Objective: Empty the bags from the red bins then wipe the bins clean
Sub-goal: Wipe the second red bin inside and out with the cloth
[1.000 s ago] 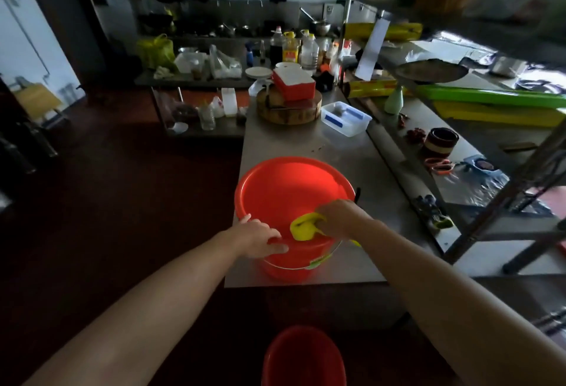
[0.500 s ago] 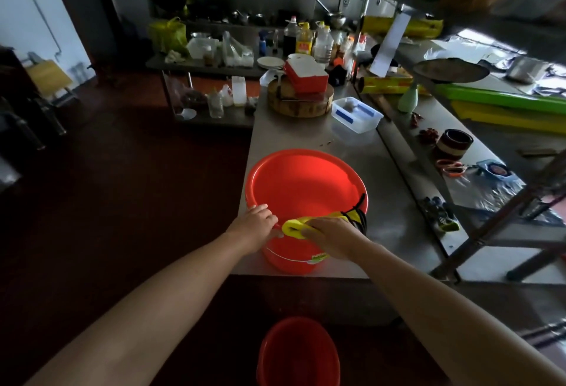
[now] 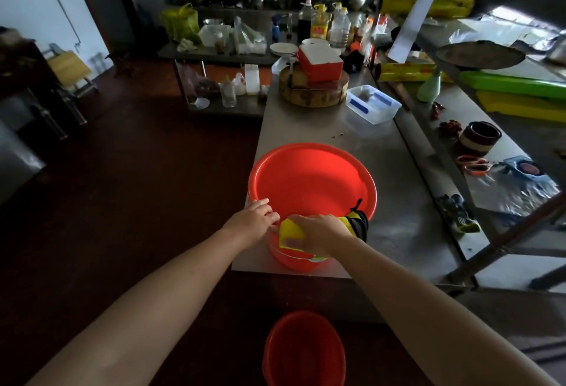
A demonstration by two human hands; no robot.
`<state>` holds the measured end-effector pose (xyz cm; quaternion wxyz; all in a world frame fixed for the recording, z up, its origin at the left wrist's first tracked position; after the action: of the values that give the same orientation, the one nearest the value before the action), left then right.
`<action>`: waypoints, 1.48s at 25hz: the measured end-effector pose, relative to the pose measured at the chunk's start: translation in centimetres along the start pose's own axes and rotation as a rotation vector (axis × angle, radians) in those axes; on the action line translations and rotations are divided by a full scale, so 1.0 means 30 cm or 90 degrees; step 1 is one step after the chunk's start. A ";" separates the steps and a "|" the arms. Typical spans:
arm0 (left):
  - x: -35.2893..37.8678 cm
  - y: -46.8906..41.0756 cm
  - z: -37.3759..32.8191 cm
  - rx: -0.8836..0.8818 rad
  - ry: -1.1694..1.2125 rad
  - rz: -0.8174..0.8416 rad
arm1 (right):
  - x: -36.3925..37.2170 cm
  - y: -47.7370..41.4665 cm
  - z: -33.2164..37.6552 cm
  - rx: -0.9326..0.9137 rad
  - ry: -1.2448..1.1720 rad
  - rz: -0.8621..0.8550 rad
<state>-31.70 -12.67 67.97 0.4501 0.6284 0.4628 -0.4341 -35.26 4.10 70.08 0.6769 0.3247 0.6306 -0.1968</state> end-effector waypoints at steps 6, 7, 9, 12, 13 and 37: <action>0.022 -0.028 0.052 0.030 0.059 -0.024 | 0.029 0.042 -0.070 -0.058 0.076 -0.072; 0.022 -0.032 0.062 0.040 0.066 -0.027 | 0.035 0.053 -0.099 -0.074 0.087 -0.082; 0.009 -0.036 0.084 0.055 0.088 -0.026 | 0.040 0.073 -0.159 -0.113 0.079 -0.116; -0.035 -0.059 0.106 0.065 0.058 -0.002 | 0.063 0.087 -0.246 -0.150 0.071 -0.179; -0.046 -0.069 0.107 0.071 0.006 0.009 | 0.063 0.084 -0.259 -0.146 0.071 -0.175; -0.044 -0.055 0.003 0.115 -0.086 0.009 | 0.075 0.059 -0.300 -0.115 0.145 -0.119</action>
<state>-33.56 -12.74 68.96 0.4250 0.6388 0.3860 -0.5122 -40.30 11.88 68.26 0.6061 0.2224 0.7460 -0.1633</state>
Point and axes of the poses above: each hand's wrist, its own y-axis away from the middle knuckle, its own x-axis out of the palm, z = x × y, the point moved 5 cm from there along -y, towards the middle knuckle, and after that the axes turned 6 degrees about y, right-handed, at the moved point
